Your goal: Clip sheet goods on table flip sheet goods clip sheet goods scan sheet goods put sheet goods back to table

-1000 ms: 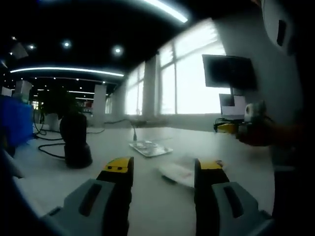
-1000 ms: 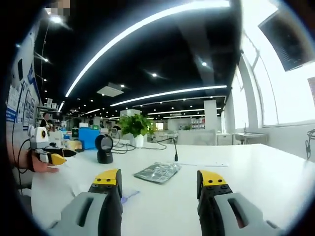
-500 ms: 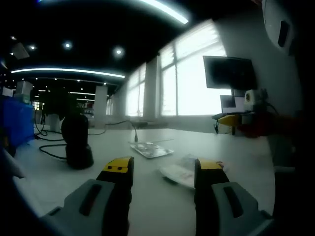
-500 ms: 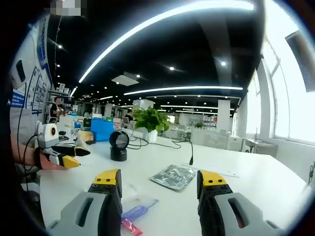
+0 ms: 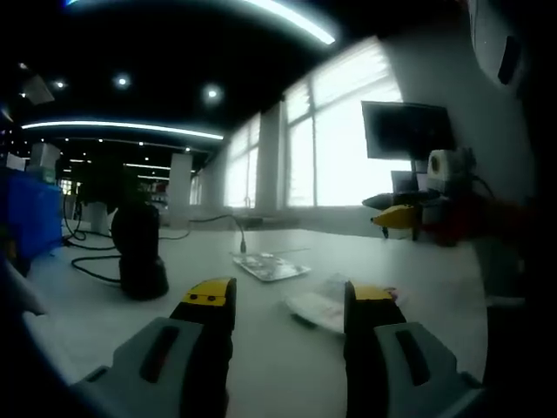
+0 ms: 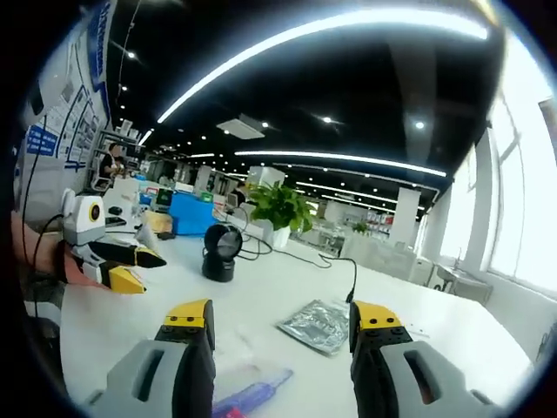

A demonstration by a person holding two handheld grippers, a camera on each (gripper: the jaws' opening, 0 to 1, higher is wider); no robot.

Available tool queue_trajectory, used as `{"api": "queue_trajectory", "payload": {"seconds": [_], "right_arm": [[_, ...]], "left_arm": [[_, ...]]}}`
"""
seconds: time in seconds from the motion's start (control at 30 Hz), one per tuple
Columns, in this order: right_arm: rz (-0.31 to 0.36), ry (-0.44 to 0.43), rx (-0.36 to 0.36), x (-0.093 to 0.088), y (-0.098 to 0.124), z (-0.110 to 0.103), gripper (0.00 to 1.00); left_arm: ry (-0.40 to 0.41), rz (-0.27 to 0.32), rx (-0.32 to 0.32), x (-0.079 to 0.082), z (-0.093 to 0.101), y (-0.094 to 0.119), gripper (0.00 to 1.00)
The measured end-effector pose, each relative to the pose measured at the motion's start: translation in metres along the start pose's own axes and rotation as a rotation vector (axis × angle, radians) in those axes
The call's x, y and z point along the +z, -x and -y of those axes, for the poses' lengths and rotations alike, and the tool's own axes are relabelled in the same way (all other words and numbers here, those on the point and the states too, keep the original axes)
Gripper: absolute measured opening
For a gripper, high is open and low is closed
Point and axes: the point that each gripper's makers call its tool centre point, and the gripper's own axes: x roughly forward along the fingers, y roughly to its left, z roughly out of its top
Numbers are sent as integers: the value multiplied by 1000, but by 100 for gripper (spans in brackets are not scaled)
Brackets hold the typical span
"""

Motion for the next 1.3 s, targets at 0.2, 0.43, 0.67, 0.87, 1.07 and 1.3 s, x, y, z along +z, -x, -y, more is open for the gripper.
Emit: {"api": "queue_trajectory", "payload": {"seconds": [0.2,0.43,0.67,0.87,1.07,1.3], "right_arm": [[-3,77,40,2,-13,-18,57],[-24,213,83,-6,-21,-49,58],[-40,249,128,-16,-24,-68,57],[-48,231,143,-22,-24,-78,55],[-65,229,174,-34,-22,-98,55],[-90,225,186,-46,-18,-102,54]], "left_arm": [[25,13,10,3,-3,1,42],[16,7,7,2,-2,0,42],[13,3,5,0,-2,0,42],[13,5,3,0,-2,0,42],[11,4,1,-1,-2,-1,42],[13,4,0,0,-1,0,42]]}}
